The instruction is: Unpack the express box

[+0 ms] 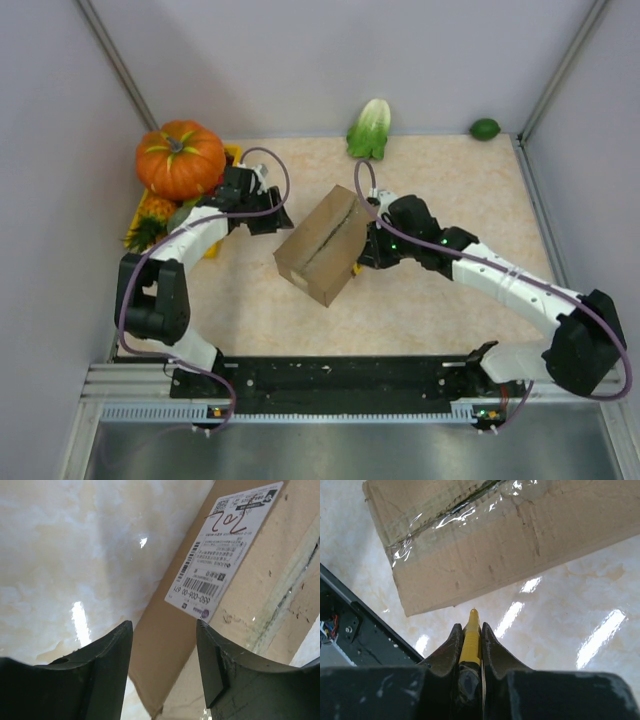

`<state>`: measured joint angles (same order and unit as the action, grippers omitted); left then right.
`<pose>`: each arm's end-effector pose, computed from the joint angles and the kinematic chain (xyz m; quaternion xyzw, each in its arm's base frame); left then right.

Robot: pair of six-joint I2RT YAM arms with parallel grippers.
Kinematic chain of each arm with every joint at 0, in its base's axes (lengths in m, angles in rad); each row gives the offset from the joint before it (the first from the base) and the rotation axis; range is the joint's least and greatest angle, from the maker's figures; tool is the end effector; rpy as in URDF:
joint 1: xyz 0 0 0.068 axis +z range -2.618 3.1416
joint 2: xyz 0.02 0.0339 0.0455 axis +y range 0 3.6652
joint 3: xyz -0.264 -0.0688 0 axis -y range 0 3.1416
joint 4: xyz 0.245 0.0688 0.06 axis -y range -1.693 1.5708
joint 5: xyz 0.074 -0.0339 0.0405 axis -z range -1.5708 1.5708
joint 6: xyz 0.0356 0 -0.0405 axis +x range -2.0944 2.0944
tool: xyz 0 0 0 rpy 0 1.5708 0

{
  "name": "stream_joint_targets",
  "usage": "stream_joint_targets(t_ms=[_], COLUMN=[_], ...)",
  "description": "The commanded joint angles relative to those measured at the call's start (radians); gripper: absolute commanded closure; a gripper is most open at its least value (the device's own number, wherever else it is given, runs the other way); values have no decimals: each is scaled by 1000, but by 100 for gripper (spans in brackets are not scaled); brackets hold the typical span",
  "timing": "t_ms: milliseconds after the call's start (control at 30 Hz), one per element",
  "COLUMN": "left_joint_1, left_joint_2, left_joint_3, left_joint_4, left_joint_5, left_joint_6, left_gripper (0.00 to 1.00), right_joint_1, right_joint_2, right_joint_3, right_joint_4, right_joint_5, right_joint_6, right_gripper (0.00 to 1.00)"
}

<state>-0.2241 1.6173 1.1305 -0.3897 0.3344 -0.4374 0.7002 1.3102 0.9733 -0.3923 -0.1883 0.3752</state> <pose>0.3345 -0.0882 0.2329 -0.0424 0.9280 -0.2570 0.2665 0.2131 0.1883 0.2716 -0.1849 0.8905 0.2820 0.3053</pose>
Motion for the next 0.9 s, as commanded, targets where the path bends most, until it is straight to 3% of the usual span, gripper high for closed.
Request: stream_joint_targets(t_ms=[0, 200, 333, 667, 867], left_joint_1=[17, 42, 42, 45, 46], left_joint_2=[-132, -204, -206, -174, -148], left_joint_3=[-20, -87, -143, -104, -98], left_joint_4=[-47, -89, -71, -181, -198], left_joint_5=[-25, 173, 245, 215, 221], left_joint_6=[83, 135, 135, 193, 206], left_gripper=[42, 44, 48, 50, 48], right_joint_1=[8, 27, 166, 308, 324], right_joint_2=[-123, -190, -175, -103, -11], right_joint_3=[48, 108, 110, -51, -61], right_joint_4=[-92, -80, 31, 570, 653], right_joint_5=[-3, -60, 33, 156, 145], right_joint_6=[-57, -119, -212, -416, -498], right_gripper=[100, 100, 100, 100, 100])
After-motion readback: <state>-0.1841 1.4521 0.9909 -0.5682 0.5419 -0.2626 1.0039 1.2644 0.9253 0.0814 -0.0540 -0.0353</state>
